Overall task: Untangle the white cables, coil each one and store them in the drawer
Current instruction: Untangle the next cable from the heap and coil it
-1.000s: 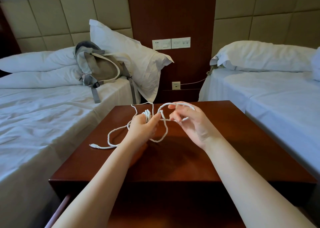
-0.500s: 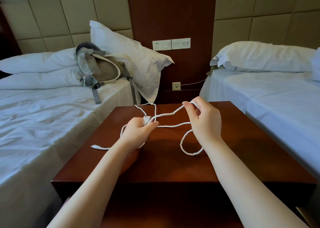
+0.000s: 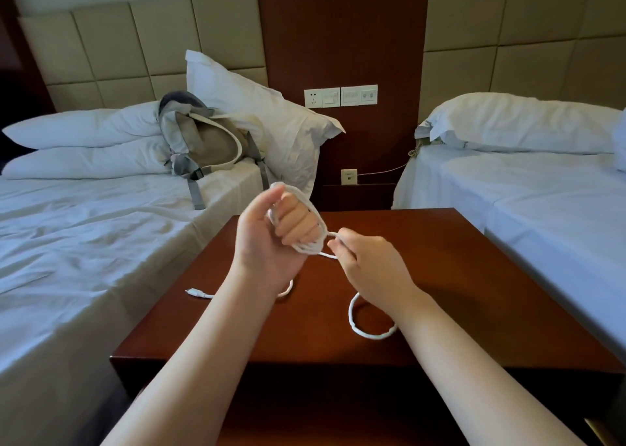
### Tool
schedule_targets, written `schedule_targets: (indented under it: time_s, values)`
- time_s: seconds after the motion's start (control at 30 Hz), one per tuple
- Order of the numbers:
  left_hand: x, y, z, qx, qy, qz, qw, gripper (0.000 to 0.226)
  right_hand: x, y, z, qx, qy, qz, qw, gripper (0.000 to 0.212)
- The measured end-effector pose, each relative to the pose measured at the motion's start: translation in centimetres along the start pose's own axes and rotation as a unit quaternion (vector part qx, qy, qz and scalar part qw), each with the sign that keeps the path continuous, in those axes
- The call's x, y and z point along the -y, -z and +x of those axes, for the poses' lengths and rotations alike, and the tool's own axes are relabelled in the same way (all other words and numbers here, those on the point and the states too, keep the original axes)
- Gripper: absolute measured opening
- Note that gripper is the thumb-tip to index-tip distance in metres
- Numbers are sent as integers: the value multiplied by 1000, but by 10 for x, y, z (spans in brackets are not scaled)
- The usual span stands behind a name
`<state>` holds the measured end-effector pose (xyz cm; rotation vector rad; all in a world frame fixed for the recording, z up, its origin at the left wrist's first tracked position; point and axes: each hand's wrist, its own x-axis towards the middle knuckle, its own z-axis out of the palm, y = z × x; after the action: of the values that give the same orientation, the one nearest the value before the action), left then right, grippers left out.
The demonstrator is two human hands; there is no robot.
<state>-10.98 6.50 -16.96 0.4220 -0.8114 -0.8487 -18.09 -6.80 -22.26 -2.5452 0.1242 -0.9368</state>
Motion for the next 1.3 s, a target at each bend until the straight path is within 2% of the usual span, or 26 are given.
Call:
schedule_targets:
  time_s: [0.1,0.17,0.27,0.37,0.43,0.53,0.57,0.7,0.8,0.87,0.9,0.93,1.03,1.07,1.1,1.17,1.3]
  values:
    - [-7,-1,0,-118,-76,-36,989,15,9,-1,0,116,-18,41,992,27]
    - [-4,0,2,-174,-106,2,979,7,15,-2,0,155,-13,28,987,23]
    - [4,2,7,-227,-143,87,959,13,17,1,2,174,-13,-11,985,18]
    - [7,6,10,-279,-226,182,915,27,14,5,4,185,-20,-17,982,17]
    - [5,12,9,-313,-272,294,861,32,12,8,5,199,-35,-13,979,11]
    - [2,29,4,-349,-304,533,708,37,6,12,6,184,-50,-25,981,6]
    - [1,33,4,-352,-294,582,671,38,4,13,6,173,-42,-32,984,6]
    - [6,38,-1,-311,-205,730,573,40,-4,9,4,87,18,-96,991,8]
    - [16,36,-2,-258,-64,823,502,39,-11,5,3,-20,63,-132,989,12]
    - [18,36,-2,-232,26,853,468,34,-14,5,2,-60,67,-141,986,12]
    - [19,36,-2,-218,51,854,470,35,-14,6,2,-68,61,-139,986,12]
    - [19,35,-3,-202,66,847,488,37,-16,6,3,-79,57,-133,986,12]
    - [15,34,-6,-178,107,751,626,36,-16,9,3,-103,42,-116,987,19]
    - [13,34,-7,-163,123,728,655,33,-15,9,2,-98,28,-112,988,23]
    - [11,35,-9,-145,142,725,659,30,-15,9,1,-91,10,-108,990,27]
    - [8,35,-11,-110,178,743,635,22,-16,7,0,-87,-13,-105,991,32]
    - [7,35,-11,-83,192,765,609,26,-17,4,2,-105,30,-102,989,28]
